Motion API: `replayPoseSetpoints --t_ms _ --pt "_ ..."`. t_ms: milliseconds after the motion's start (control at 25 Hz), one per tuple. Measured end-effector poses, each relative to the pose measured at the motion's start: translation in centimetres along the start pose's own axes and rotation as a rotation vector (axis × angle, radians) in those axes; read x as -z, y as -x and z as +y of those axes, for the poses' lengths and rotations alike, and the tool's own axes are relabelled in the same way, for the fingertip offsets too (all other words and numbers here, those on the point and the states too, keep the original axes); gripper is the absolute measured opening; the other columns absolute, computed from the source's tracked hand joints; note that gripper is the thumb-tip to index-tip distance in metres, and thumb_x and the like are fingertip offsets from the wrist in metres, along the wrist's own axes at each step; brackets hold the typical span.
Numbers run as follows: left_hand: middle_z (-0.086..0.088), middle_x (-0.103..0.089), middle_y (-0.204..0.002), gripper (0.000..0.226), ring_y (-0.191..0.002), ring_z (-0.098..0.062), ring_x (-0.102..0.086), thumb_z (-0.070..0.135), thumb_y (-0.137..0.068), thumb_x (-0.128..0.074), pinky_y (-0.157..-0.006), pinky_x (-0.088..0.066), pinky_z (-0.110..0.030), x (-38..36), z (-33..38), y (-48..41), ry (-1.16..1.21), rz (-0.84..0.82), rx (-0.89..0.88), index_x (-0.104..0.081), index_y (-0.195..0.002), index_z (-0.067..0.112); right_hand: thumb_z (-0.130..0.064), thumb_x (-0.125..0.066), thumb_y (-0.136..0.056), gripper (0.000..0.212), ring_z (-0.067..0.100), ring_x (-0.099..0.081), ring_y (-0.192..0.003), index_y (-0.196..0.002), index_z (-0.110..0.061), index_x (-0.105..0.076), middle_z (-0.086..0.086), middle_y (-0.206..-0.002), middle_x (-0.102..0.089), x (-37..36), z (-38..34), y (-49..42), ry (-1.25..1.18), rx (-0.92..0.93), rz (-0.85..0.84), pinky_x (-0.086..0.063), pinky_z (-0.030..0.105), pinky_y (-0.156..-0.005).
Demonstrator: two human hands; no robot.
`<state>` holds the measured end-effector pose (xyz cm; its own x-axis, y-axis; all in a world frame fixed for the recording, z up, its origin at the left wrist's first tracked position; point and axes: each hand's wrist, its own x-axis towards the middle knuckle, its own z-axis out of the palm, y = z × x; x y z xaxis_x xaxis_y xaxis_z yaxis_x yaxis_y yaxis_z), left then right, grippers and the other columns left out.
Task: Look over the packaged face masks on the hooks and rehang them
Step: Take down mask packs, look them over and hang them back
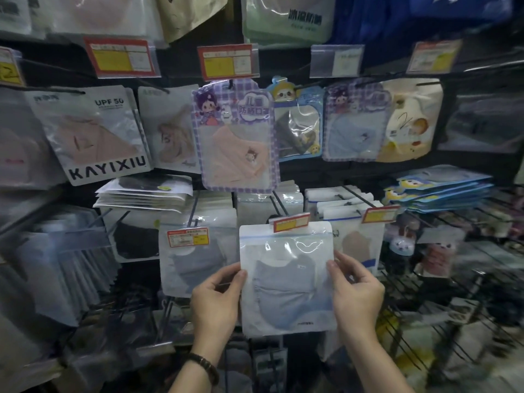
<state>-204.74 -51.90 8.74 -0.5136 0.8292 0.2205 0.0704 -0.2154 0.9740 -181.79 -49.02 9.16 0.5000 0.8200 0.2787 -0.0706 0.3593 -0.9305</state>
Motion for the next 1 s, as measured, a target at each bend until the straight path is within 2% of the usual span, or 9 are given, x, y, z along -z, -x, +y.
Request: replayPoseSetpoints --t_ms 160,400,480,560,640,720,760,880,1000 --pt "0.015 -0.083 -0.09 0.014 -0.085 -0.005 -0.079 0.018 -0.091 -0.085 -0.083 -0.065 -0.035 -0.7 0.7 -1.0 -0.002 -0.01 -0.012 -0.085 -0.099 0.03 -0.011 -0.082 -0.096 0.024 -0.002 -0.071 -0.075 -0.113 -0.027 -0.083 -0.014 -0.092 -0.083 -0.5 -0.7 -1.3 0.03 0.012 -0.007 -0.062 0.021 -0.074" --pt "0.013 -0.083 -0.09 0.013 -0.086 -0.012 -0.08 0.021 -0.089 -0.087 -0.083 -0.068 -0.045 -1.3 -0.2 -1.6 -0.03 0.02 0.054 -0.085 -0.098 0.03 -0.013 -0.083 -0.094 0.024 0.003 -0.075 -0.08 -0.112 -0.03 -0.083 -0.012 -0.091 -0.083 -0.9 -0.9 -2.6 0.093 -0.032 -0.036 -0.057 0.013 -0.07" --pt "0.011 -0.083 -0.089 0.013 -0.086 -0.015 -0.08 0.02 -0.089 -0.087 -0.083 -0.067 -0.047 -1.3 -0.6 -1.5 -0.026 0.036 0.06 -0.085 -0.096 0.03 -0.013 -0.084 -0.093 0.023 0.003 -0.077 -0.083 -0.109 -0.03 -0.084 -0.014 -0.089 -0.083 -0.7 -0.6 -2.4 0.113 -0.063 -0.029 -0.06 0.017 -0.075" --pt "0.013 -0.083 -0.088 0.014 -0.085 -0.012 -0.08 0.019 -0.089 -0.087 -0.081 -0.067 -0.041 -1.3 -0.5 -1.6 -0.032 0.04 0.044 -0.084 -0.095 0.031 -0.014 -0.084 -0.093 0.022 -0.001 -0.076 -0.083 -0.111 -0.028 -0.084 -0.017 -0.091 -0.082 -0.8 -0.5 -2.3 0.129 -0.072 -0.025 -0.063 0.026 -0.084" --pt "0.017 -0.081 -0.085 0.013 -0.082 -0.002 -0.077 0.022 -0.091 -0.085 -0.077 -0.064 -0.028 -1.5 0.1 -2.1 -0.104 0.036 0.008 -0.083 -0.096 0.033 -0.017 -0.082 -0.096 0.023 -0.005 -0.074 -0.085 -0.118 -0.024 -0.083 -0.019 -0.097 -0.081 -1.1 -0.6 -2.7 0.182 -0.055 -0.054 -0.063 0.026 -0.086" --pt "0.019 -0.078 -0.084 0.012 -0.082 0.003 -0.073 0.024 -0.093 -0.083 -0.069 -0.055 -0.009 -2.0 0.9 -2.8 -0.217 0.05 -0.041 -0.081 -0.101 0.033 -0.024 -0.076 -0.101 0.031 -0.005 -0.072 -0.095 -0.132 -0.023 -0.077 -0.017 -0.112 -0.078 -1.7 -1.1 -2.8 0.292 -0.016 -0.13 -0.063 0.026 -0.089" --pt "0.02 -0.076 -0.086 0.014 -0.084 0.003 -0.072 0.023 -0.094 -0.082 -0.063 -0.051 -0.005 -2.4 1.1 -3.1 -0.246 0.064 -0.062 -0.079 -0.104 0.033 -0.027 -0.073 -0.103 0.037 -0.001 -0.071 -0.105 -0.14 -0.023 -0.071 -0.012 -0.122 -0.077 -2.1 -1.2 -2.8 0.351 0.003 -0.177 -0.064 0.031 -0.094" --pt "0.021 -0.073 -0.088 0.021 -0.083 0.005 -0.07 0.021 -0.094 -0.082 -0.061 -0.049 -0.002 -3.4 1.1 -3.5 -0.283 0.112 -0.11 -0.076 -0.109 0.034 -0.035 -0.067 -0.106 0.057 0.019 -0.058 -0.141 -0.16 -0.026 -0.051 0.0 -0.156 -0.058 -3.2 -1.3 -2.7 0.478 -0.012 -0.344 -0.053 0.043 -0.116" --pt "0.017 -0.074 -0.087 0.014 -0.081 0.006 -0.068 0.022 -0.093 -0.082 -0.065 -0.052 -0.007 -4.3 0.7 -4.0 -0.332 0.156 -0.125 -0.076 -0.104 0.029 -0.041 -0.063 -0.107 0.064 0.025 -0.038 -0.157 -0.166 -0.029 -0.039 0.003 -0.169 -0.04 -4.1 -1.5 -3.0 0.596 -0.001 -0.456 -0.036 0.045 -0.126"
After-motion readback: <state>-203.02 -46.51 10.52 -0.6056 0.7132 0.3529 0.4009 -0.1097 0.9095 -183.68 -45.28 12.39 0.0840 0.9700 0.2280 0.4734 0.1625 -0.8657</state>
